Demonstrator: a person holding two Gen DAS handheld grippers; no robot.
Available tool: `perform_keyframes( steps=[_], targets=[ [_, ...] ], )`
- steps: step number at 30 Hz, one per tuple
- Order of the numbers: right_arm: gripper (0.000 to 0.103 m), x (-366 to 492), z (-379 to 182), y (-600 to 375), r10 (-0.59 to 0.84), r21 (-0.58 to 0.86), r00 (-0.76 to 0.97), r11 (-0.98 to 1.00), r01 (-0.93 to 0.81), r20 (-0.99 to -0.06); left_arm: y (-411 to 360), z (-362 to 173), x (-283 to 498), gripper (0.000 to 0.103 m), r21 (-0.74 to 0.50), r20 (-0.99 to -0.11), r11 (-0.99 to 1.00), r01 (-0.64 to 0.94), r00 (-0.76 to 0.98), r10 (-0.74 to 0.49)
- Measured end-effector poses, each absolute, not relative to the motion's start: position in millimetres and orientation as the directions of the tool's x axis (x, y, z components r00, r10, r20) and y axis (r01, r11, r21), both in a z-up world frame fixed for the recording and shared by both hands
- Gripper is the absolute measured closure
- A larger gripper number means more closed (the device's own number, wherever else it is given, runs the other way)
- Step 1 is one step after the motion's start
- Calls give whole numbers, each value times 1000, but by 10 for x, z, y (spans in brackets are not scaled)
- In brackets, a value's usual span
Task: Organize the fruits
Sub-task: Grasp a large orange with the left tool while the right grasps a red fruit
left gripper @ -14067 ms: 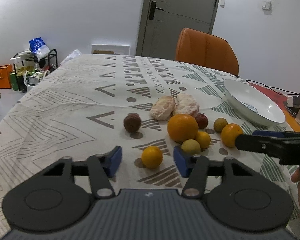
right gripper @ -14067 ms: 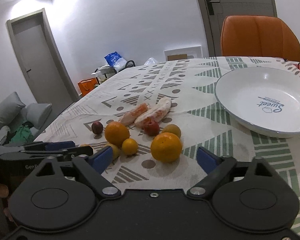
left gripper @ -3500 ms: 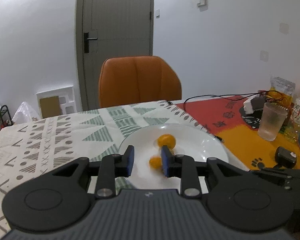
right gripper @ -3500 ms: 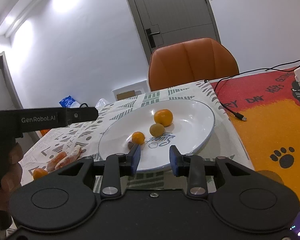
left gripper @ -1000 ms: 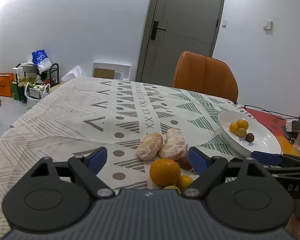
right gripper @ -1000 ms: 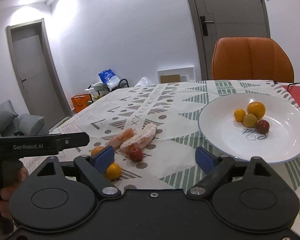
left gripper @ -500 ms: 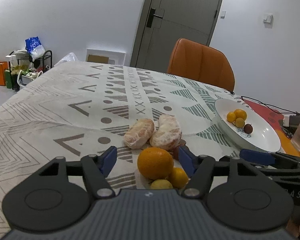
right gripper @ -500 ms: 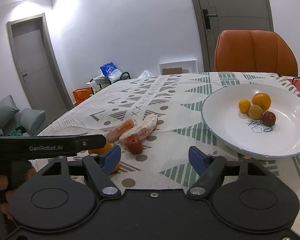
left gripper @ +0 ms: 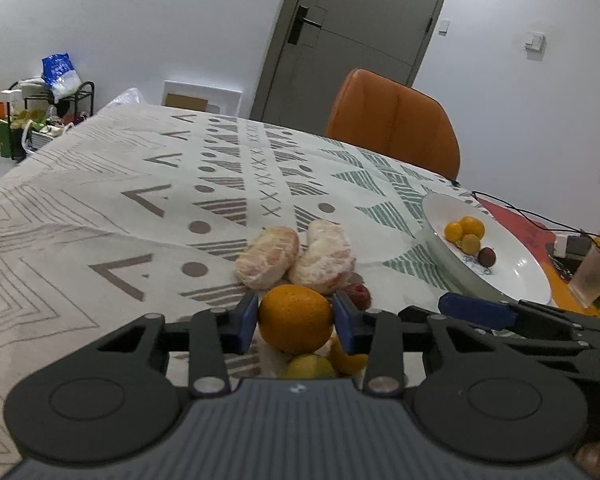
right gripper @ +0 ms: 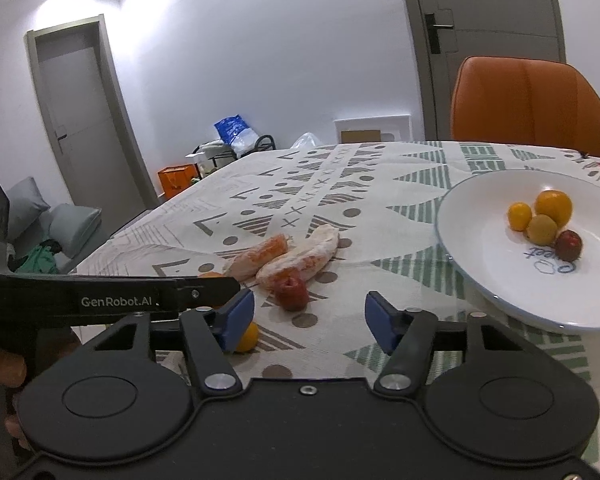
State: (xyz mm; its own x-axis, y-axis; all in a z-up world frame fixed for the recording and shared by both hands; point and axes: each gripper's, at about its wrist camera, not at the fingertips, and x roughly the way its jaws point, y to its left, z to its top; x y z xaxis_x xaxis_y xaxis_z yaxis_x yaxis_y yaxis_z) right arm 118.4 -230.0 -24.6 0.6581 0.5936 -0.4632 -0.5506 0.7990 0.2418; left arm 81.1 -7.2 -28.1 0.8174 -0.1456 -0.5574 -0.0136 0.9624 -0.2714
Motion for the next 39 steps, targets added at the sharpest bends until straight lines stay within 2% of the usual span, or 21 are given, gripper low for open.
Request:
perform_keyframes(
  steps=[6,11,22,27,39],
  targets=[
    [46,1235,-251,-2198,601,239,646,792,-562,-471,75,-211,764,64,-259,-543,965,-45,833,-107],
    [54,1283,-256,-2114,604,234,636,787,-571,-480,164,-189,759,64,-254,-541,965,-70,837,-82],
    [59,1397,-268,-1947,600,216,620,784,-582,-506,281,-127,696,64,-251,-527,963,-96,848,-52],
    [80,1492,-352,-1865,566,188,620,802,-567,-543,330,-101,671,64,-254,-520,962,-104,853,-45],
    [80,1385,-208,-2117,572,208,652,809,-550,-498,167,-54,705,64,-241,-513,968,-75,856,-62]
  ],
)
